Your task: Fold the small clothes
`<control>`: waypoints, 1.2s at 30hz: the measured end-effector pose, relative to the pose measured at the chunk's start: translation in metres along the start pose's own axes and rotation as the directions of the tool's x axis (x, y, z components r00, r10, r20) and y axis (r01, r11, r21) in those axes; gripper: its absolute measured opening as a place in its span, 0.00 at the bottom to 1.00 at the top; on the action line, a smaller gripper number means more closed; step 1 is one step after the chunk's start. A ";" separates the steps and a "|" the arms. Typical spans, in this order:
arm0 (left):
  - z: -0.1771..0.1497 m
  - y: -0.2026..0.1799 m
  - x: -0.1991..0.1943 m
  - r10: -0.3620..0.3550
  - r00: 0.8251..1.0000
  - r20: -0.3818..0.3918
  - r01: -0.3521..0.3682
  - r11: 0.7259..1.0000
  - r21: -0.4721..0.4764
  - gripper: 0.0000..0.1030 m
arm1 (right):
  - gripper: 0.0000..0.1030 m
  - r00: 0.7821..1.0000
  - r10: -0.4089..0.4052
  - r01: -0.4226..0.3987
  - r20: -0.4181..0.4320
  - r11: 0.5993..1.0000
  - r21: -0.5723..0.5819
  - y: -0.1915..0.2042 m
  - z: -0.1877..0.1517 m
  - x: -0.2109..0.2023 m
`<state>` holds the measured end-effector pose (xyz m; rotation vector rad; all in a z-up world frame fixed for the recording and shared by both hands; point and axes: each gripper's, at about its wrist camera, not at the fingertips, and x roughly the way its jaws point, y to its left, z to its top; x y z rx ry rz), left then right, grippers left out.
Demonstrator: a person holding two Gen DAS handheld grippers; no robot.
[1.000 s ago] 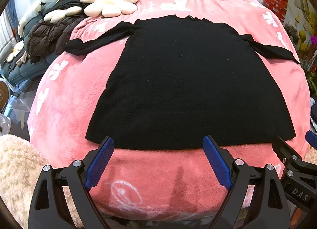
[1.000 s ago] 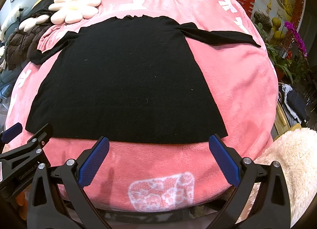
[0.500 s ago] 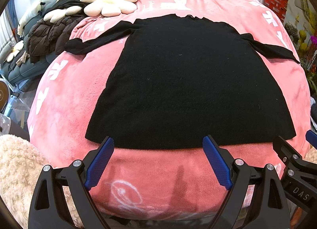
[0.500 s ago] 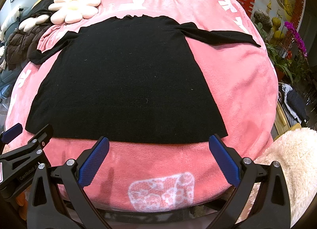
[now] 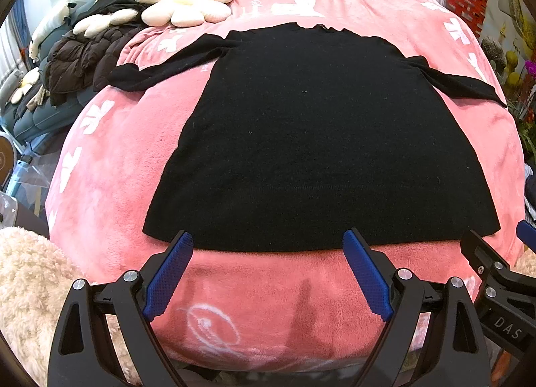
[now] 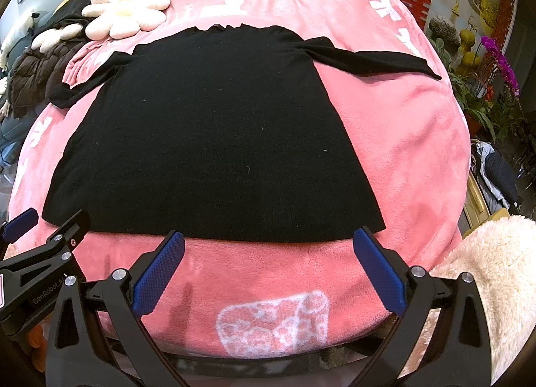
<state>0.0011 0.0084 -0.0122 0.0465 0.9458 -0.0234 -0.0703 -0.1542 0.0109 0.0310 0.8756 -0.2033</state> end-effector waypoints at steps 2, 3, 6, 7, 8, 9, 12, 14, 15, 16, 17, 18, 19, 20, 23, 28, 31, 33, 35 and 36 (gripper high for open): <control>0.000 0.000 0.000 -0.001 1.000 -0.001 0.001 1.000 -0.001 0.85 | 0.96 1.000 0.000 0.000 -0.001 1.000 0.001 0.000 0.000 0.000; -0.001 0.001 0.000 -0.001 1.000 -0.001 0.001 1.000 0.000 0.85 | 0.96 1.000 0.000 0.000 -0.001 1.000 0.000 0.000 0.000 0.000; 0.001 0.000 0.000 0.000 1.000 -0.001 0.000 1.000 0.000 0.85 | 0.96 1.000 0.000 0.000 -0.001 1.000 0.000 0.000 0.000 0.000; 0.000 0.000 0.000 -0.001 1.000 -0.001 0.001 1.000 0.000 0.85 | 0.96 1.000 0.000 0.000 -0.001 1.000 -0.001 0.000 0.000 0.000; 0.000 0.000 0.000 0.000 1.000 -0.001 0.000 1.000 0.000 0.85 | 0.96 1.000 0.000 0.000 -0.001 1.000 -0.001 0.000 0.000 0.000; 0.001 0.000 0.000 0.000 1.000 -0.001 0.000 1.000 0.000 0.85 | 0.96 1.000 0.000 0.000 -0.001 1.000 -0.001 0.000 0.000 0.000; 0.001 0.000 0.000 -0.001 1.000 -0.002 0.001 1.000 -0.001 0.85 | 0.96 1.000 0.001 -0.001 -0.002 1.000 -0.001 0.000 0.000 0.000; 0.001 -0.001 0.000 0.001 1.000 -0.002 -0.001 1.000 -0.002 0.86 | 0.96 1.000 0.002 -0.002 -0.005 1.000 -0.003 0.001 -0.001 0.001; 0.001 -0.001 0.000 0.001 1.000 -0.002 -0.001 1.000 -0.001 0.86 | 0.96 1.000 0.002 -0.002 -0.008 1.000 -0.003 0.001 -0.002 0.001; 0.000 0.000 0.001 0.001 1.000 -0.003 -0.001 1.000 -0.003 0.86 | 0.96 1.000 0.001 -0.001 -0.010 1.000 -0.004 0.001 -0.002 0.002; 0.000 -0.001 0.001 0.001 1.000 -0.004 -0.001 1.000 -0.004 0.86 | 0.96 1.000 0.000 0.000 -0.012 1.000 -0.002 0.000 -0.002 0.002; 0.001 -0.001 0.002 -0.001 1.000 -0.005 0.001 1.000 -0.006 0.86 | 0.96 1.000 0.003 -0.003 -0.014 1.000 0.009 -0.003 -0.001 0.002; 0.001 -0.001 0.002 -0.008 1.000 -0.008 0.008 1.000 -0.011 0.86 | 0.96 1.000 0.003 -0.003 -0.015 1.000 0.018 -0.005 0.001 0.002; 0.001 0.000 0.002 -0.013 1.000 -0.008 0.013 1.000 -0.015 0.86 | 0.96 1.000 0.004 -0.004 -0.017 0.999 0.037 -0.010 0.004 0.003; 0.004 0.000 0.002 -0.029 1.000 -0.011 0.029 0.999 -0.028 0.86 | 0.96 1.000 -0.007 0.009 -0.015 0.996 0.084 -0.025 0.022 0.004; 0.007 0.001 0.003 -0.046 0.999 -0.022 0.045 0.998 -0.049 0.87 | 0.96 0.998 -0.054 0.045 0.042 0.980 0.195 -0.095 0.086 0.012; 0.013 0.001 0.005 -0.051 0.998 -0.021 0.050 0.998 -0.047 0.87 | 0.96 0.995 -0.085 0.066 0.056 0.960 0.272 -0.153 0.126 0.033; 0.015 -0.002 0.007 -0.052 0.998 -0.027 0.051 0.998 -0.039 0.87 | 0.96 0.991 -0.126 0.102 0.053 0.940 0.324 -0.201 0.154 0.056; 0.021 -0.005 0.011 -0.060 0.998 -0.035 0.058 0.998 -0.033 0.87 | 0.96 0.985 -0.169 0.142 0.038 0.913 0.383 -0.250 0.180 0.080; 0.023 -0.006 0.012 -0.064 0.997 -0.038 0.062 0.998 -0.031 0.87 | 0.96 0.981 -0.190 0.161 0.034 0.903 0.398 -0.267 0.189 0.089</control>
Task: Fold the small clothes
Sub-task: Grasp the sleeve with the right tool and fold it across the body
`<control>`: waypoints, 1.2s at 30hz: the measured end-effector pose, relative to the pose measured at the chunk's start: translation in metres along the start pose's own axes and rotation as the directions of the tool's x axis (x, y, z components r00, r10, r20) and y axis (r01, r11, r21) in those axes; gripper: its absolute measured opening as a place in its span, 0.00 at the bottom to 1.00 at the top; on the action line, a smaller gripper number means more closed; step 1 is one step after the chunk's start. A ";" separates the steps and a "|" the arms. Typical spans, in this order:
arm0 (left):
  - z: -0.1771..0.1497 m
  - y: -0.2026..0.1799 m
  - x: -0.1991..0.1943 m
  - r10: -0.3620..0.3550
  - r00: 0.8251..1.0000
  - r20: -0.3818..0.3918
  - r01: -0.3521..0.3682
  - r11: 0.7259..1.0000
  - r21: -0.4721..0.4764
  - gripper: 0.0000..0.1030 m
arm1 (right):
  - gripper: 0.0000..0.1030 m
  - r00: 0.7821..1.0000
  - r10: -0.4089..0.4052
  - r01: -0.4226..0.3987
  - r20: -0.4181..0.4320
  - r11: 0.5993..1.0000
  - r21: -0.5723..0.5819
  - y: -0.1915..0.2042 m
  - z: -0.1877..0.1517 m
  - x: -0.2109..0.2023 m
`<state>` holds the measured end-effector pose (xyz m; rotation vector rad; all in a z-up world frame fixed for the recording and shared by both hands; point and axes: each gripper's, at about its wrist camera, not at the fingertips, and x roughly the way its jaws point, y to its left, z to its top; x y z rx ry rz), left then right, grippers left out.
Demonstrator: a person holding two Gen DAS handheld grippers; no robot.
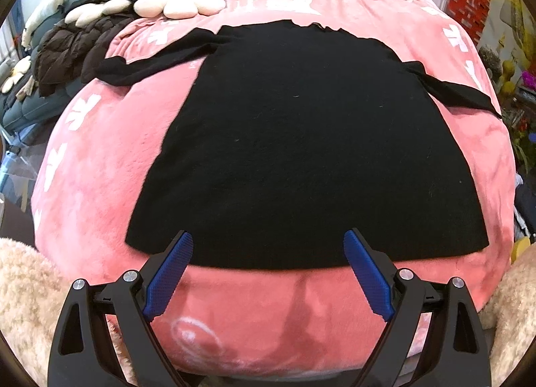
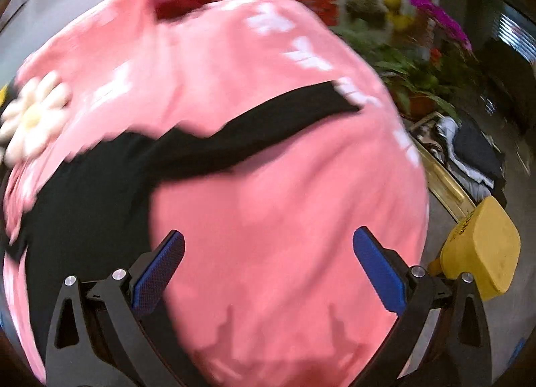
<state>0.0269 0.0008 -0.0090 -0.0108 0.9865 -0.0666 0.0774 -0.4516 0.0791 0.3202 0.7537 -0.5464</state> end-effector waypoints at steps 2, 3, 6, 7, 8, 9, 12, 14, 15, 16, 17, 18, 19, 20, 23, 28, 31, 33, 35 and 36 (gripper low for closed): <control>0.007 -0.004 0.005 -0.002 1.000 -0.008 0.002 1.000 0.012 0.87 | 0.96 0.999 -0.044 0.044 0.001 0.999 0.019 -0.020 0.030 0.032; 0.010 -0.006 0.007 -0.001 1.000 -0.011 0.002 1.000 0.021 0.87 | 0.96 0.999 -0.053 0.053 -0.005 0.998 0.022 -0.025 0.040 0.045; 0.022 -0.014 0.017 0.011 1.000 -0.017 -0.010 0.998 0.057 0.87 | 0.96 0.996 -0.078 0.079 -0.034 0.996 0.048 -0.040 0.068 0.090; 0.027 -0.018 0.022 0.017 1.000 -0.026 -0.015 0.997 0.070 0.87 | 0.96 0.996 -0.079 0.082 -0.047 0.994 0.066 -0.045 0.074 0.106; 0.030 -0.019 0.025 0.017 0.999 -0.031 -0.015 0.997 0.073 0.87 | 0.96 0.994 -0.083 0.089 -0.065 0.992 0.093 -0.049 0.079 0.121; 0.035 -0.021 0.029 0.015 0.999 -0.039 -0.012 0.997 0.075 0.87 | 0.96 0.994 -0.086 0.094 -0.074 0.989 0.117 -0.053 0.082 0.130; 0.046 -0.023 0.037 0.006 0.999 -0.047 -0.003 0.998 0.070 0.87 | 0.92 0.996 -0.027 0.044 -0.083 0.978 0.204 -0.063 0.088 0.156; 0.054 -0.025 0.043 -0.001 0.999 -0.050 0.004 0.998 0.063 0.87 | 0.65 0.995 -0.001 0.022 -0.099 0.977 0.211 -0.061 0.091 0.170; 0.056 -0.026 0.045 -0.003 0.999 -0.050 0.006 0.998 0.061 0.87 | 0.61 0.996 0.005 0.013 -0.092 0.980 0.199 -0.058 0.092 0.174; 0.059 -0.026 0.048 -0.008 0.999 -0.049 0.011 0.998 0.059 0.87 | 0.44 0.997 0.027 -0.014 -0.066 0.982 0.190 -0.055 0.093 0.171; 0.062 -0.026 0.049 -0.010 0.999 -0.047 0.012 0.998 0.059 0.87 | 0.19 0.997 0.053 -0.043 -0.050 0.982 0.183 -0.051 0.097 0.169; 0.064 -0.026 0.051 -0.011 0.999 -0.045 0.013 0.998 0.058 0.87 | 0.06 0.996 0.073 -0.064 -0.041 0.980 0.189 -0.049 0.101 0.166; 0.066 -0.025 0.053 -0.013 0.999 -0.044 0.015 0.998 0.056 0.87 | 0.03 0.993 0.117 -0.112 -0.015 0.973 0.201 -0.045 0.105 0.159; 0.067 -0.024 0.055 -0.016 0.999 -0.045 0.018 0.998 0.053 0.87 | 0.03 0.986 0.165 -0.167 0.029 0.966 0.199 -0.036 0.112 0.145; 0.072 -0.019 0.056 -0.033 0.999 -0.036 0.035 0.999 0.039 0.87 | 0.02 0.951 0.292 -0.304 0.098 0.943 0.136 0.006 0.130 0.110; 0.079 -0.007 0.049 -0.078 0.997 -0.017 0.079 0.997 0.015 0.87 | 0.02 0.801 0.594 -0.580 0.079 0.801 -0.149 0.165 0.141 0.029; 0.083 0.001 0.044 -0.094 0.996 0.003 0.094 0.996 -0.008 0.87 | 0.02 0.706 0.706 -0.691 -0.056 0.669 -0.274 0.276 0.107 0.007; 0.085 0.008 0.041 -0.102 0.995 0.014 0.102 0.994 -0.028 0.88 | 0.02 0.676 0.720 -0.722 -0.155 0.605 -0.337 0.335 0.072 0.008; 0.086 0.016 0.039 -0.106 0.994 0.018 0.107 0.993 -0.052 0.88 | 0.08 0.667 0.678 -0.740 -0.307 0.556 -0.378 0.396 0.015 0.027; 0.086 0.019 0.039 -0.112 0.994 0.015 0.113 0.992 -0.060 0.88 | 0.10 0.668 0.644 -0.743 -0.373 0.544 -0.391 0.414 -0.006 0.037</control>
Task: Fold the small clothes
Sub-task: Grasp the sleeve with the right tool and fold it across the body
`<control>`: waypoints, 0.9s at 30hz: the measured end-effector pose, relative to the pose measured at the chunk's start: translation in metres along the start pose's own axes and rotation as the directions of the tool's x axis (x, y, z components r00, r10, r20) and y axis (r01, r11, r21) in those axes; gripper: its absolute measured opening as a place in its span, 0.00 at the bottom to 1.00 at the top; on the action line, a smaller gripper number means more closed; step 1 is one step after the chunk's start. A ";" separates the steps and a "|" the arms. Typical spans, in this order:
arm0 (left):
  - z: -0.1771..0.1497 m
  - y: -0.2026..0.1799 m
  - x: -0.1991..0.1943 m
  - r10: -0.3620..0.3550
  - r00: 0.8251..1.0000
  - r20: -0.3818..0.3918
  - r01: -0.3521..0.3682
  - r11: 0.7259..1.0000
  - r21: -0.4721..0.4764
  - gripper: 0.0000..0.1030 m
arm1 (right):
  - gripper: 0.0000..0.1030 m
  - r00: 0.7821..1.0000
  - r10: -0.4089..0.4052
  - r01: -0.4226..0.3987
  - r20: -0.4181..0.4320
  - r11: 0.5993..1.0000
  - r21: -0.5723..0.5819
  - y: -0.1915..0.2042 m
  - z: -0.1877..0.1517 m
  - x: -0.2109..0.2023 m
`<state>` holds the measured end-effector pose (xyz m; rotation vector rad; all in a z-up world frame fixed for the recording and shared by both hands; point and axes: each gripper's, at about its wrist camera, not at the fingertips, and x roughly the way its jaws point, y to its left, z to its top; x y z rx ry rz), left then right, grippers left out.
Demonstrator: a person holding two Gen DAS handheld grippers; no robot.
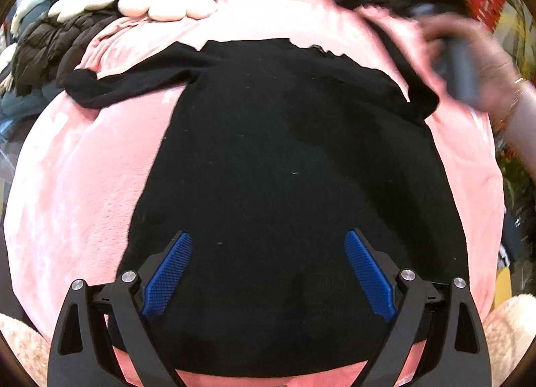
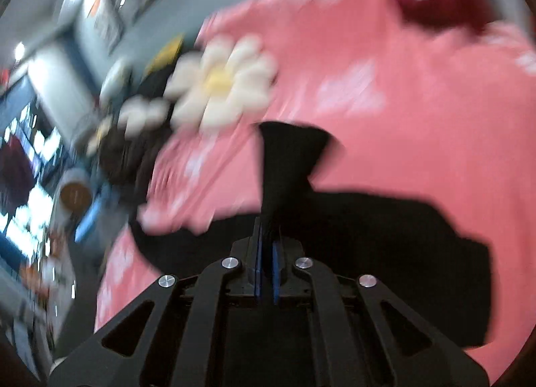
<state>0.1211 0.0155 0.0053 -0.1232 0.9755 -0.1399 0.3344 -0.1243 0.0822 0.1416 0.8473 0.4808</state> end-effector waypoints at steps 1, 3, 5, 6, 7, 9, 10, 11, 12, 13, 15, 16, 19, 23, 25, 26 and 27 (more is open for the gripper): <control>0.001 0.004 0.000 -0.006 1.000 -0.007 0.006 1.000 -0.006 0.88 | 0.11 0.997 -0.025 0.024 -0.067 0.999 -0.024 0.008 -0.012 0.027; 0.005 0.012 0.000 -0.010 1.000 -0.015 0.010 1.000 -0.017 0.88 | 0.12 0.990 -0.063 0.054 -0.126 0.996 -0.071 0.022 -0.039 0.051; 0.014 0.022 0.001 -0.019 1.000 -0.016 0.019 1.000 -0.023 0.88 | 0.14 0.993 -0.066 0.060 -0.101 0.996 -0.059 0.019 -0.055 0.039; 0.019 0.025 0.001 -0.025 1.000 -0.013 0.024 0.999 -0.026 0.89 | 0.20 0.995 -0.072 0.070 -0.066 0.997 -0.025 0.010 -0.065 0.020; 0.027 0.030 0.003 -0.034 0.999 -0.006 0.034 0.999 -0.027 0.90 | 0.40 0.994 -0.107 0.108 -0.020 0.994 0.014 -0.005 -0.073 -0.003; 0.045 0.036 0.010 -0.049 0.999 0.003 0.049 0.998 -0.035 0.91 | 0.66 0.976 -0.214 0.211 0.051 0.976 0.063 -0.028 -0.086 -0.035; 0.060 0.038 0.016 -0.063 0.998 0.006 0.063 0.997 -0.042 0.91 | 0.66 0.958 -0.278 0.273 0.068 0.959 0.076 -0.042 -0.094 -0.049; 0.074 0.038 0.023 -0.069 0.998 0.009 0.069 0.996 -0.049 0.91 | 0.66 0.942 -0.331 0.326 0.059 0.942 0.083 -0.056 -0.099 -0.057; 0.088 0.038 0.030 -0.070 0.997 0.011 0.071 0.996 -0.059 0.91 | 0.66 0.922 -0.385 0.382 0.026 0.920 0.089 -0.074 -0.105 -0.061; 0.107 0.037 0.041 -0.081 0.997 0.015 0.082 0.994 -0.067 0.91 | 0.65 0.911 -0.413 0.411 0.003 0.906 0.098 -0.087 -0.109 -0.061; 0.144 0.031 0.062 -0.053 0.998 0.030 0.055 0.996 -0.076 0.91 | 0.61 0.893 -0.450 0.449 -0.017 0.885 0.126 -0.112 -0.115 -0.062; 0.156 0.030 0.070 -0.054 0.998 0.038 0.056 0.995 -0.076 0.91 | 0.61 0.886 -0.464 0.461 -0.016 0.875 0.146 -0.124 -0.116 -0.062; 0.192 0.024 0.103 -0.032 0.999 0.038 0.036 0.994 -0.103 0.89 | 0.43 0.891 -0.451 0.453 -0.052 0.878 0.152 -0.153 -0.118 -0.048; 0.207 0.022 0.151 0.081 0.996 -0.037 -0.084 0.994 -0.073 0.60 | 0.06 0.906 -0.423 0.413 -0.021 0.869 0.274 -0.182 -0.110 -0.063; 0.199 0.031 0.170 0.107 0.991 -0.083 -0.114 0.990 -0.087 0.65 | 0.07 0.916 -0.401 0.382 -0.006 0.869 0.315 -0.203 -0.120 -0.074; 0.196 0.033 0.168 0.109 0.993 -0.055 -0.114 0.990 -0.084 0.67 | 0.10 0.913 -0.407 0.399 -0.038 0.867 0.300 -0.208 -0.125 -0.068; 0.195 0.031 0.169 0.121 0.992 -0.044 -0.123 0.991 -0.060 0.67 | 0.11 0.918 -0.390 0.394 -0.074 0.873 0.288 -0.212 -0.133 -0.058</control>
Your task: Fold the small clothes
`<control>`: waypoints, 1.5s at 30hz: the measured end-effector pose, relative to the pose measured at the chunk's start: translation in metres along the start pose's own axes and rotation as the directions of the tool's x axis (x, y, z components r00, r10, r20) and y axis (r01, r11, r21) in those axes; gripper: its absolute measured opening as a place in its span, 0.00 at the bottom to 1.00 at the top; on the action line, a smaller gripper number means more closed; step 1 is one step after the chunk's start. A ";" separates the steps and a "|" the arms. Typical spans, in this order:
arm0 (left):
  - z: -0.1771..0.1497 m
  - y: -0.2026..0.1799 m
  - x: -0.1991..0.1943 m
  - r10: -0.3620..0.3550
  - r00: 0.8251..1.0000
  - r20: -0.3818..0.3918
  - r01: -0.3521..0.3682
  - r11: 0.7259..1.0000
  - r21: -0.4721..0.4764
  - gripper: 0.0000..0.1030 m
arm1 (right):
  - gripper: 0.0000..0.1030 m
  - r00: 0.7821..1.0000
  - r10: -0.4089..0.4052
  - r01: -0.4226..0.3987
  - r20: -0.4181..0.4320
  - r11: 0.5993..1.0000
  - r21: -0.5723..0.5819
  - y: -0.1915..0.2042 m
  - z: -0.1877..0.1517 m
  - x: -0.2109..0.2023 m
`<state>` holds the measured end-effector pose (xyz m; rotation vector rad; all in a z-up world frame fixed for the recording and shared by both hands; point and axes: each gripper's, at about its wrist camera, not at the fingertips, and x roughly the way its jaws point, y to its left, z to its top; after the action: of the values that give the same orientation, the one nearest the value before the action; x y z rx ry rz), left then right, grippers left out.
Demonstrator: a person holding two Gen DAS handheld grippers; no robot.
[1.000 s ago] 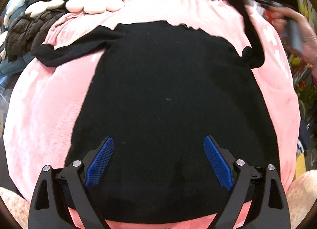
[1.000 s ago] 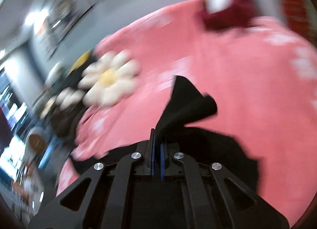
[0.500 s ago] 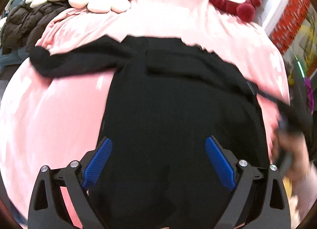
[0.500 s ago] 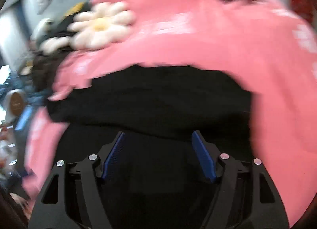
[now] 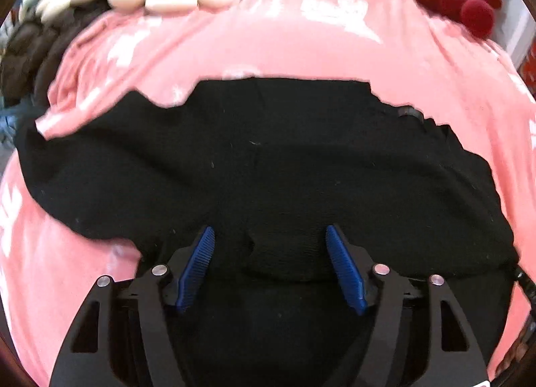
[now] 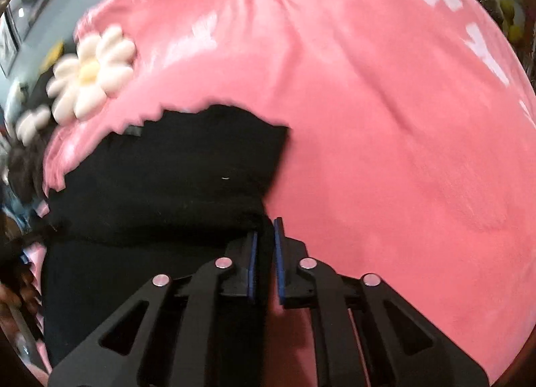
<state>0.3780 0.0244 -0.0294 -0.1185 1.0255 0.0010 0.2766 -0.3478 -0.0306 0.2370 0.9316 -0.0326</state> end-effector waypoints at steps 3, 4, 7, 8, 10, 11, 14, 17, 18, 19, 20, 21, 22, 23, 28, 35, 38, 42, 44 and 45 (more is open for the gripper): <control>-0.001 -0.002 -0.002 0.020 1.000 0.011 -0.020 0.999 0.034 0.68 | 0.17 1.000 0.019 -0.020 0.025 1.000 0.016 0.004 0.003 -0.012; 0.000 0.000 -0.003 0.013 1.000 0.005 -0.013 1.000 0.023 0.69 | 0.17 0.998 0.035 -0.037 0.047 0.999 0.033 0.006 0.005 -0.022; 0.002 0.003 -0.004 -0.003 1.000 -0.010 0.003 1.000 0.016 0.69 | 0.17 0.987 0.072 -0.074 0.143 0.997 0.011 0.025 0.016 -0.050; 0.002 0.003 -0.004 -0.002 1.000 -0.011 0.002 1.000 0.023 0.70 | 0.17 0.985 0.095 -0.097 0.146 0.995 0.005 0.033 0.022 -0.050; -0.001 0.002 -0.004 0.009 1.000 -0.006 -0.009 0.999 0.037 0.72 | 0.17 0.984 0.132 -0.132 0.118 0.991 -0.009 0.048 0.038 -0.036; -0.002 0.002 -0.005 0.011 1.000 -0.006 -0.010 0.999 0.037 0.73 | 0.16 0.988 0.118 -0.115 0.096 0.993 -0.031 0.056 0.046 -0.022; -0.004 0.008 -0.010 -0.011 1.000 -0.022 0.011 1.000 0.008 0.75 | 0.12 0.999 -0.038 0.034 -0.036 0.995 -0.092 0.053 0.047 0.039; -0.006 0.036 -0.023 -0.077 0.997 -0.032 0.074 0.995 -0.073 0.80 | 0.17 0.999 -0.038 0.040 0.033 0.998 -0.055 0.060 0.054 0.015; -0.007 0.050 -0.028 -0.102 0.994 -0.024 0.099 0.989 -0.112 0.82 | 0.19 0.998 -0.026 0.030 0.061 0.997 -0.065 0.066 0.052 0.003; -0.008 0.072 -0.034 -0.128 0.992 -0.010 0.125 0.978 -0.167 0.84 | 0.21 0.997 -0.011 0.019 0.083 0.995 -0.093 0.074 0.049 -0.009; -0.009 0.091 -0.038 -0.144 0.990 -0.002 0.141 0.966 -0.215 0.84 | 0.27 0.996 -0.009 0.019 0.094 0.993 -0.116 0.080 0.044 -0.018; -0.009 0.112 -0.039 -0.153 0.988 0.004 0.149 0.953 -0.265 0.84 | 0.30 0.994 -0.007 0.023 0.107 0.989 -0.147 0.089 0.035 -0.028; -0.010 0.141 -0.041 -0.145 0.989 0.011 0.140 0.932 -0.335 0.84 | 0.38 0.994 0.004 0.014 0.105 0.985 -0.170 0.095 0.025 -0.035; -0.010 0.163 -0.041 -0.129 0.991 0.019 0.126 0.915 -0.384 0.84 | 0.46 0.996 0.013 0.004 0.088 0.981 -0.192 0.104 0.011 -0.039; -0.011 0.286 -0.039 -0.003 0.998 0.064 0.045 0.744 -0.667 0.84 | 0.50 1.000 0.028 -0.024 0.014 0.972 -0.233 0.127 -0.060 -0.063; -0.004 0.359 0.013 -0.038 0.999 0.020 0.039 0.591 -0.806 0.80 | 0.59 0.988 0.083 -0.106 -0.130 0.977 -0.184 0.163 -0.125 -0.067; 0.006 0.361 0.027 -0.104 0.992 0.070 0.117 0.580 -0.806 0.19 | 0.63 0.988 0.074 -0.097 -0.137 0.980 -0.175 0.168 -0.134 -0.071; 0.040 0.327 -0.008 -0.083 0.982 0.169 0.179 0.699 -0.692 0.03 | 0.64 0.989 0.073 -0.094 -0.132 0.983 -0.159 0.165 -0.131 -0.076; 0.070 0.276 -0.055 -0.074 0.964 0.257 0.198 0.843 -0.501 0.02 | 0.64 0.991 0.066 -0.083 -0.115 0.984 -0.156 0.162 -0.129 -0.078; 0.081 0.247 -0.076 -0.090 0.952 0.294 0.209 0.890 -0.404 0.02 | 0.64 0.992 0.067 -0.083 -0.109 0.985 -0.150 0.160 -0.127 -0.078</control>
<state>0.3931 0.2822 0.0529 -0.5910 0.7272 0.1010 0.1502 -0.1703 -0.0111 0.1315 1.0221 0.1223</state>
